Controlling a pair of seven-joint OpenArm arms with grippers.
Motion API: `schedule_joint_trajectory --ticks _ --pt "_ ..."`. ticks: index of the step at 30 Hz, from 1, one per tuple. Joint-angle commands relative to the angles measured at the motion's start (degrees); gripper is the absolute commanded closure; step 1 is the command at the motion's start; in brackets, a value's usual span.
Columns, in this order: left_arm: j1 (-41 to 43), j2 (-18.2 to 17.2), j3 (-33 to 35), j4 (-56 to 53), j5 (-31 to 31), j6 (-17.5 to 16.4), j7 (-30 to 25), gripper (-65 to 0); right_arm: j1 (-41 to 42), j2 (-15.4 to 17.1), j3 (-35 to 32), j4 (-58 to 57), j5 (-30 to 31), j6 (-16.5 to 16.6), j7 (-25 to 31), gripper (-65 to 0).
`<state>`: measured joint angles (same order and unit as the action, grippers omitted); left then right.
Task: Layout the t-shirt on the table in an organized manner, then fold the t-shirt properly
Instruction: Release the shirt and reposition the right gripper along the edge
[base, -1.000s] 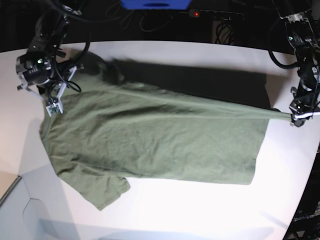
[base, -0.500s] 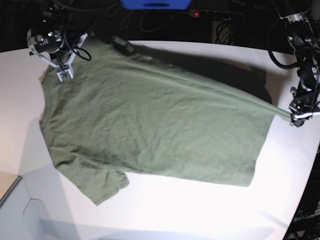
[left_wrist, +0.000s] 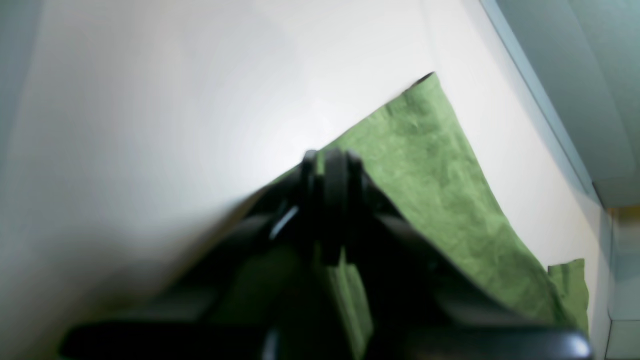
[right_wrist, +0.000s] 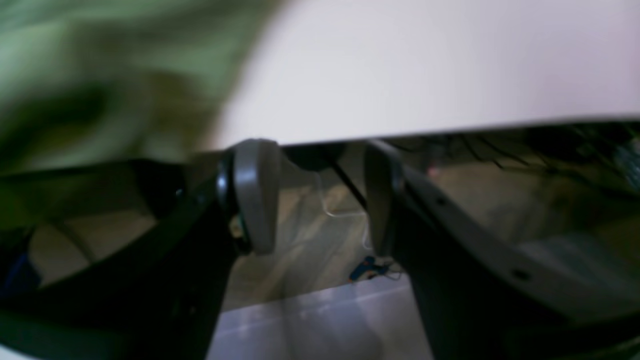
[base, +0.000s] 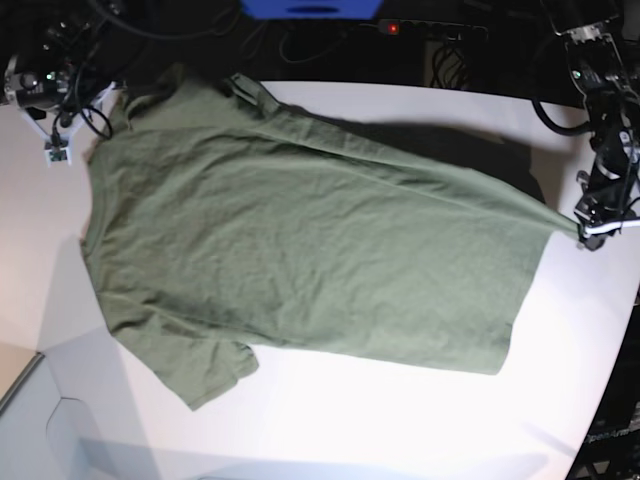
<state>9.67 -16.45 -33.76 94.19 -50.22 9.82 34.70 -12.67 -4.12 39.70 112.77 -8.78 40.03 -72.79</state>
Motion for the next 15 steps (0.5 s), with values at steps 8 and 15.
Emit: schedule_joint_trajectory --ticks 8,15 --pt "0.1 0.1 -0.3 1.5 -0.6 0.2 -1.0 -0.1 6.9 2.5 -6.2 -6.2 0.4 0.0 0.4 -24.4" --pt "1.4 0.1 -0.3 1.6 -0.6 0.2 -1.0 -0.1 16.6 4.1 -10.9 -23.8 0.4 0.0 0.7 0.0"
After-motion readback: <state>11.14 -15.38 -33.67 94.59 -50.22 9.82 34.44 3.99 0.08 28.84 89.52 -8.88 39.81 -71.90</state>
